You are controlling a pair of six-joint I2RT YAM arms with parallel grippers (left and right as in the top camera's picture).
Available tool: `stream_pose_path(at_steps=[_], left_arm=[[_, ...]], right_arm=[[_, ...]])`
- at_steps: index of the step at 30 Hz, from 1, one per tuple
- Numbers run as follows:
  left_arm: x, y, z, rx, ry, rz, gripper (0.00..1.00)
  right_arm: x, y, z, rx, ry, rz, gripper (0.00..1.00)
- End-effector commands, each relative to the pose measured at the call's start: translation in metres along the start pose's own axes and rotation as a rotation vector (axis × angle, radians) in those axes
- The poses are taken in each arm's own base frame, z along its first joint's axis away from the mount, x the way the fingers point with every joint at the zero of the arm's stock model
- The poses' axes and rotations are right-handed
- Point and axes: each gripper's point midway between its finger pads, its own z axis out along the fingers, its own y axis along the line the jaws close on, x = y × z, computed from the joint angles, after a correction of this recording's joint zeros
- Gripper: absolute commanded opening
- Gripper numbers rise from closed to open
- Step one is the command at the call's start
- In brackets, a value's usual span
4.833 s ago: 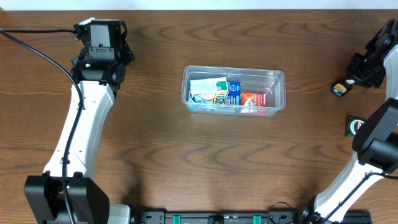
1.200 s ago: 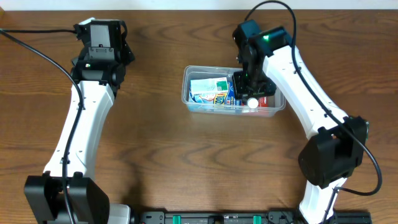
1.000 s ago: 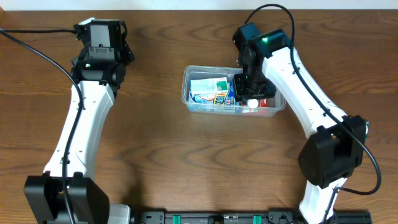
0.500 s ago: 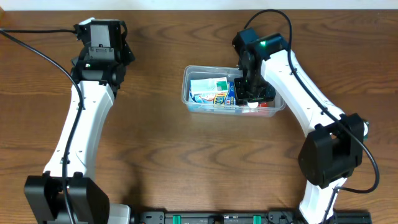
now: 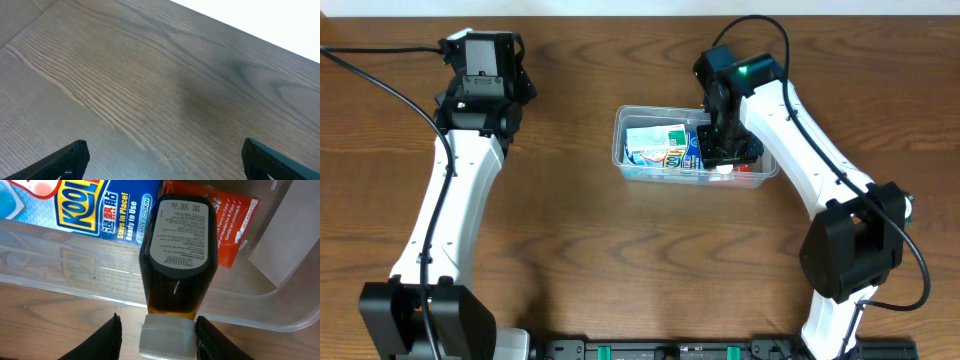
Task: Pack container
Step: 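Stand the bottle upright in the container's right end and release it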
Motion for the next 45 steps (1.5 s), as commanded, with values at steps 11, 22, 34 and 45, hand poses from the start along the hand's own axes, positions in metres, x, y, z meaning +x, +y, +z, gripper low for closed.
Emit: stream_pose_path(at_steps=[11,22,34,45], left_arm=[[-0.002,0.003,0.001,-0.013,-0.006,-0.016,0.98],[-0.002,0.003,0.001,-0.013,-0.006,-0.016,0.98],[-0.002,0.003,0.001,-0.013,-0.006,-0.016,0.98],[-0.002,0.003,0.001,-0.013,-0.006,-0.016,0.98]], right_arm=[[0.004,-0.006,0.002,0.036,0.015,0.002,0.43],[0.004,-0.006,0.002,0.036,0.016,0.002,0.25],[-0.003,-0.015,0.0,0.028,-0.001,0.03,0.22],[-0.027,-0.032,-0.024,0.002,-0.084,0.09,0.27]])
